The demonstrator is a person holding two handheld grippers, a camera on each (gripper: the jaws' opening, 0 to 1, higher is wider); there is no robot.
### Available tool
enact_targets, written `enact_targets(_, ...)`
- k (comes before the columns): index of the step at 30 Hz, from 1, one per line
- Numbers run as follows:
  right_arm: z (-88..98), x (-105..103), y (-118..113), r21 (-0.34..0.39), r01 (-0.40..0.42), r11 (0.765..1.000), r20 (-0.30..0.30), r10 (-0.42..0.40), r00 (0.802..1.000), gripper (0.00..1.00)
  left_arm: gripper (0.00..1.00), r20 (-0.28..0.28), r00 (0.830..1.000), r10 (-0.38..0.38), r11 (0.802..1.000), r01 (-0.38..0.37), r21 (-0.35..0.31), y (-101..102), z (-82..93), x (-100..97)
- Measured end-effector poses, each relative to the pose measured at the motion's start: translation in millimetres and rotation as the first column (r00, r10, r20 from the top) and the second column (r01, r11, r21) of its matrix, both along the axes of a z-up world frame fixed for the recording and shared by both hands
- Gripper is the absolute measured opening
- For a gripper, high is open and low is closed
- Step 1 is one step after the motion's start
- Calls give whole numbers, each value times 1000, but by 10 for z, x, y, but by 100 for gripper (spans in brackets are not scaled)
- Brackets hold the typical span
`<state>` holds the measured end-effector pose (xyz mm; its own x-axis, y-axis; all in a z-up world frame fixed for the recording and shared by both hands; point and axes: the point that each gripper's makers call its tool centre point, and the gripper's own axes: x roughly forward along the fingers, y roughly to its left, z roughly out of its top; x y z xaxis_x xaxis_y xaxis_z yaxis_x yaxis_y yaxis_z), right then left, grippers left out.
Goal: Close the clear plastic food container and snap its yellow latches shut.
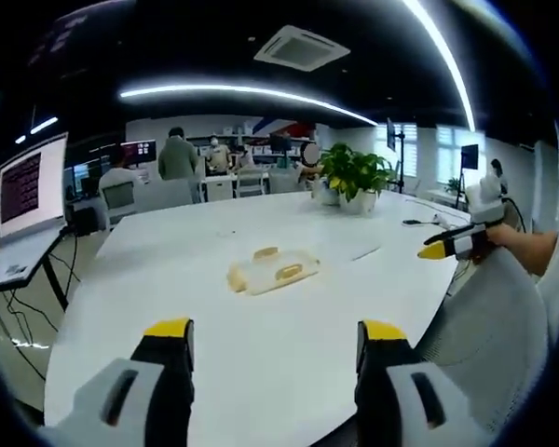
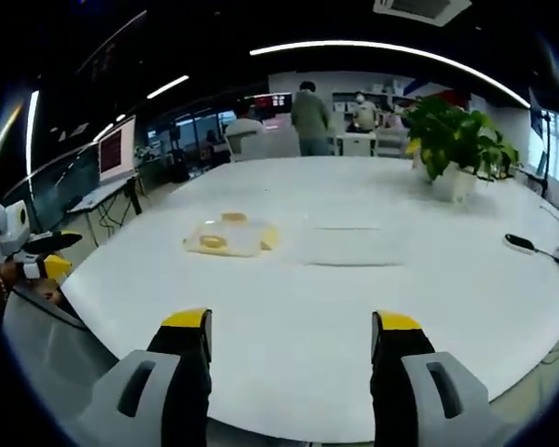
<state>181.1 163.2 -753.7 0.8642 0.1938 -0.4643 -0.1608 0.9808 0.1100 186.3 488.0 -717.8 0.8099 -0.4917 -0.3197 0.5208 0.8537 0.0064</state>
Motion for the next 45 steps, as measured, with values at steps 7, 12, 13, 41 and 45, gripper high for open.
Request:
enact_targets(7,1,-1,-6,7,24,1000,-2,-24,1000,68,66,3,1000,-9,1000,9,14,-3,-11,-3)
enact_targets(12,-31,-2,-71,21,51,998,-15,-51,999,67,66,-13,1000,-13,1000,13,10,-9,-33,-11)
enact_targets(13,-34,-4,-70,22,50,998,-17,-50,999,66,66,-12,1000,-13,1000,13,12,-12,-33,-12)
enact_targets(41,252,228,-217,85,31,996,39,-34,999,66,67,94,989,-112,992,107,60,-406,494,644)
enact_targets(45,407,394,-272,62,22,998,74,-27,997,63,67,120,985,-127,992,123,40,-453,639,835)
